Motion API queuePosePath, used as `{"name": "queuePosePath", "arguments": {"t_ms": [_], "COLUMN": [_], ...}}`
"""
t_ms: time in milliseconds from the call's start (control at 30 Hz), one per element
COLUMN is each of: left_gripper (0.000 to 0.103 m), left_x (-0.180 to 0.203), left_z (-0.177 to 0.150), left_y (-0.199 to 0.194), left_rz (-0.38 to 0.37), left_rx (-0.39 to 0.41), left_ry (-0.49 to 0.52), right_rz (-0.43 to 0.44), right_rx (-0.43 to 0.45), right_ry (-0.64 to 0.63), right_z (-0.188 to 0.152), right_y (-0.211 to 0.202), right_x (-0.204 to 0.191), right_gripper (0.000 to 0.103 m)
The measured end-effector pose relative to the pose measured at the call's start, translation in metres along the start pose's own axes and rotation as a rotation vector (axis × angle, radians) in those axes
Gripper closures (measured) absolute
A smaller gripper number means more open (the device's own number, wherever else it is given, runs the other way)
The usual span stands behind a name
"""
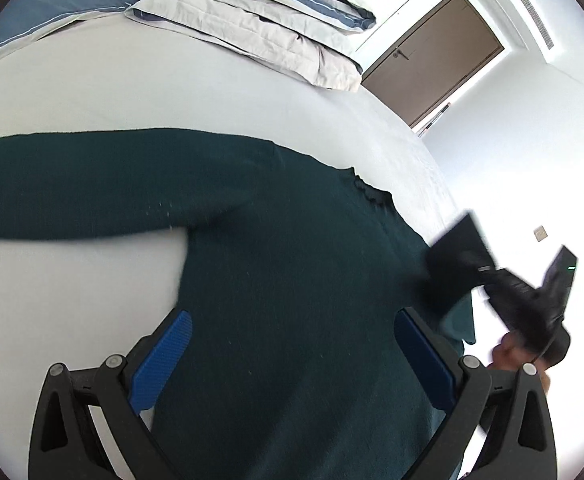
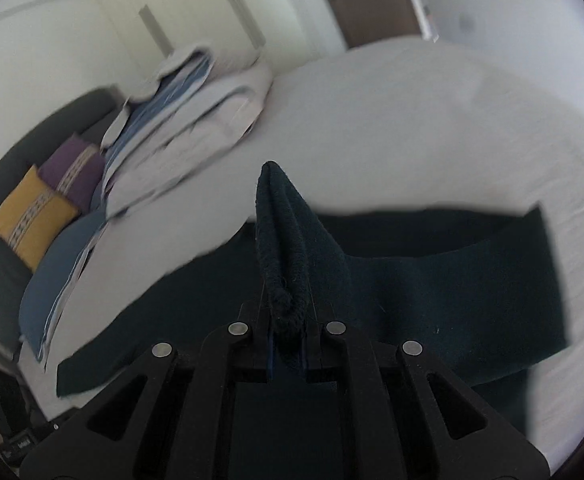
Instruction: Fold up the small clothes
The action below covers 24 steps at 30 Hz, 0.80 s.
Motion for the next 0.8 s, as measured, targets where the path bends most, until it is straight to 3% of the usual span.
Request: {"name": "queuePosePath", "arguments": {"t_ms": [133,200,300,400,567,667,800], "left_gripper": [0.0,0.0,0.0,0.006,0.037,0.055,0.081], "left_x": [-0.005,-0.003,0.009,0.034,0.068,0.085,0.091], "left_z": [0.009,0.011,0.016,0.026,0.039,0.044,0.048], "left_y": [0.012,0.023,0.044,0.069,0.118,0.153,0.165], "left_rz": [-0.018,-0.038,-0.052,-0.041,0.001,0.074,0.158], "left_rx": [-0.021,-0.042,-0.065,-0.081,-0.154,-0.216,-0.2], "left_ry": [-0.007,-0.02,-0.019,0.014,0.078,0.134,0.171], "right_rz": [0.011,0.049,0.085,0.107,0.123,0.135,0.121], "right_rx": [-0.145,-0.176,-0.133,-0.082,-0.022,0.003,0.024], "right_ry": [-0.043,-0.017,0.028,0.061,0.171,0.222,0.262], "right_z": [-0.062,-0.104,-0.134,-0.148,-0.143,-0.133,-0.141], "right_y": [0.075,0.096,0.089,0.051,-0.011,-0.027,-0.054], "right_x": [-0.033,-0.038,-0.023,0.004,0.066,0.09,0.127], "right_gripper": [0.083,0.059,0.05,0.05,0.05,0.05,0.05]}}
Point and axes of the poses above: each gripper's, at about its wrist camera, not at the fingertips, and y roughly the way its jaws point, x to its right, z to its top, the point moved 4 cm from there along y, roughly the way its jaws point, and after that the axes turned 12 degrees about -x, right-handed, at the moved point
